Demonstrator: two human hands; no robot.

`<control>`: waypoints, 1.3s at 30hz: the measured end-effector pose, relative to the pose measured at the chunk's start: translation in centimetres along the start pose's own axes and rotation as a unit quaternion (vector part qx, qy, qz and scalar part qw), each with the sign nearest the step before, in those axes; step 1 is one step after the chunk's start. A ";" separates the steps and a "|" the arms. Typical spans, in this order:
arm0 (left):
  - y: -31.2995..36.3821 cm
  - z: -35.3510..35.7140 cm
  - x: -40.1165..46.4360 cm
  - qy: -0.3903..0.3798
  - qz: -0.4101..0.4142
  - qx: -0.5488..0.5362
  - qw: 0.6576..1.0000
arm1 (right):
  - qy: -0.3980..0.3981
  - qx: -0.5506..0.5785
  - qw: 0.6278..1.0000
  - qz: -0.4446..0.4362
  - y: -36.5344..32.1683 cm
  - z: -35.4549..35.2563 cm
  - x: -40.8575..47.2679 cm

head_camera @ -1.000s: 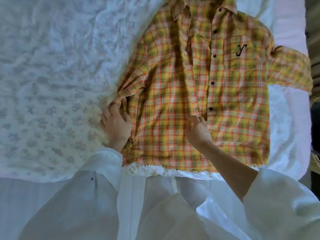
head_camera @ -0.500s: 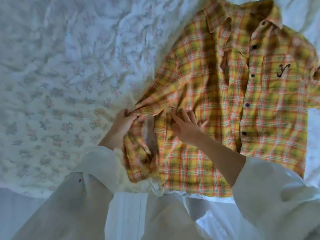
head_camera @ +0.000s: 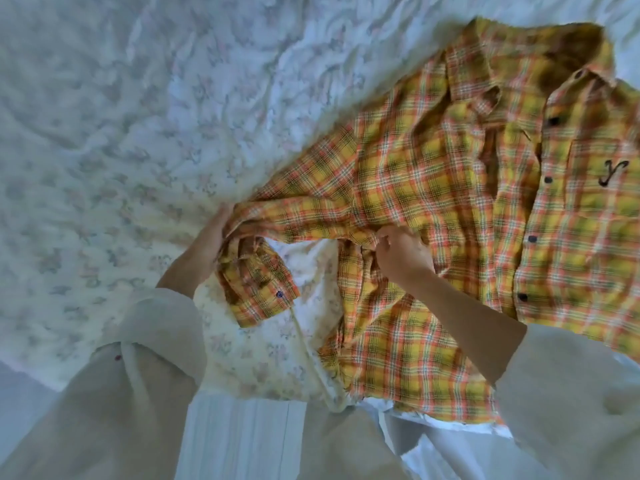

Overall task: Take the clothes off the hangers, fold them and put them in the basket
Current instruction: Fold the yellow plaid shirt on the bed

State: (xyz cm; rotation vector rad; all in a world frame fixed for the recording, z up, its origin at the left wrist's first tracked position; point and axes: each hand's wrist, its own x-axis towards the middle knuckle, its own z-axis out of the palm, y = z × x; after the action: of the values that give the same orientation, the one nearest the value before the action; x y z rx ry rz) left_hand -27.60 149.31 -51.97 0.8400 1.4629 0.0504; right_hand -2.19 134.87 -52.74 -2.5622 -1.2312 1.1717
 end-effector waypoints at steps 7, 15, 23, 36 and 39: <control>4.2 5.8 -3.6 -0.284 -0.018 0.066 0.956 | -0.086 0.513 0.840 0.152 -2.6 -0.1 0.6; 4.3 9.2 0.3 0.022 0.109 0.160 0.981 | -0.229 0.622 0.719 0.206 0.3 -1.1 -1.3; 5.9 12.7 1.9 -0.004 0.253 0.434 0.865 | -0.196 0.632 0.722 0.202 1.5 -3.9 -1.9; 10.3 19.5 4.1 -0.014 0.290 0.619 0.730 | 0.042 0.411 0.893 0.180 12.4 -5.3 -3.8; 10.0 20.2 4.1 -0.006 0.318 0.615 0.722 | -0.069 0.160 0.971 0.161 11.9 -3.3 -4.4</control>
State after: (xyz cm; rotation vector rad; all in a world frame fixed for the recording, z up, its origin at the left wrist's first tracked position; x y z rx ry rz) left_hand -4.71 149.25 -52.54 2.4074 0.9792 -0.4714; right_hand 5.94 124.62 -52.02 -2.5220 -0.5884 1.4897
